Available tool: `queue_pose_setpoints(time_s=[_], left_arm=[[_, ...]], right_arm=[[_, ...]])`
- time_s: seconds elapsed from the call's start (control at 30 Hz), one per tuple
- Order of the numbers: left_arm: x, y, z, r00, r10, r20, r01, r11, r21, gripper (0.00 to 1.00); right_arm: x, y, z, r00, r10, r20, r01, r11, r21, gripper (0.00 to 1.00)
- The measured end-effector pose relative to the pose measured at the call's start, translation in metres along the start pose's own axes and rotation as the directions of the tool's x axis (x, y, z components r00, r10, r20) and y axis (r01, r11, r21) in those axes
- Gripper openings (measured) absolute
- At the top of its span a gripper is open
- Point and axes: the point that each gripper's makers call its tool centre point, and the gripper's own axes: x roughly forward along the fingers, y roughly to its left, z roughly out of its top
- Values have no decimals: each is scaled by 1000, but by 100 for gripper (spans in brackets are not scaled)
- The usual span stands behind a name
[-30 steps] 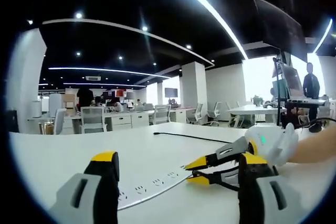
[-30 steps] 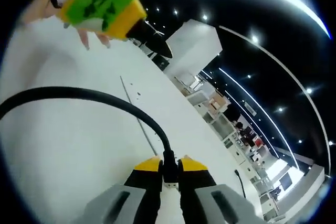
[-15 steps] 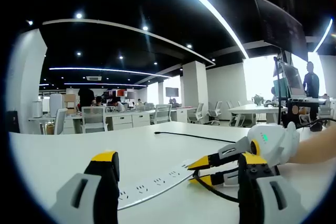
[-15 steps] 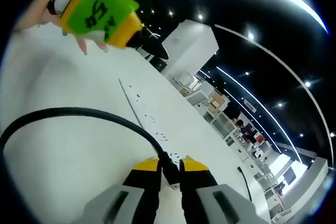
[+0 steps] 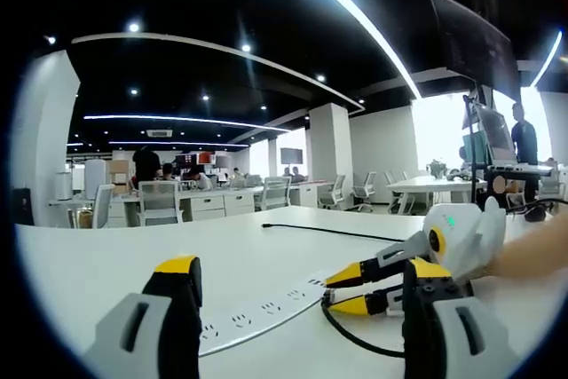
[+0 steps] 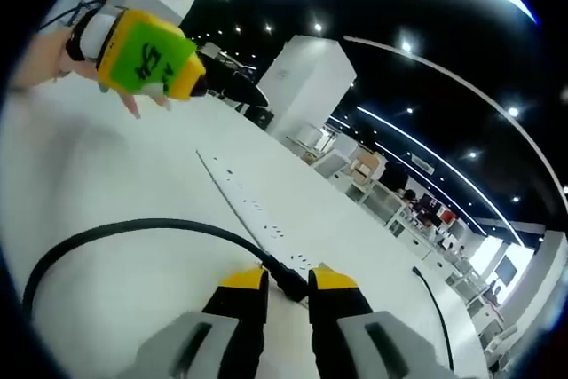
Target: Locate the USB plug end of the data cable currently connected to the USB port on the desk. Grip the plug, withdraw it from the port, and place it onto the desktop.
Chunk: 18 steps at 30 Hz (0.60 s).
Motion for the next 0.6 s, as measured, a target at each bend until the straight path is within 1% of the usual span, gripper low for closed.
queue_pose_setpoints(time_s=[0.13,0.23,0.33,0.4,0.43,0.57,0.6], left_arm=[[0,2,-2,1000,6,-6,-6,1000,3,94],[0,3,-2,1000,9,-5,-9,1000,-2,94],[0,3,-2,1000,9,-5,-9,1000,-2,94],[0,2,-2,1000,8,-6,-8,1000,-4,94],[0,3,-2,1000,8,-9,-8,1000,-2,94],[0,5,-2,1000,15,-7,-15,1000,-2,94],[0,5,-2,1000,16,-7,-16,1000,-5,94]], right_arm=[[-3,-3,-3,1000,-6,3,6,999,48,23],[-6,-7,2,1000,-14,26,11,995,102,24],[-7,-15,7,998,-39,53,29,985,172,27],[-7,-22,9,996,-67,61,51,969,240,32],[-7,-25,11,994,-84,71,60,957,284,33],[-4,-37,14,987,-147,71,112,927,358,41],[-3,-38,16,984,-157,78,115,914,390,42]])
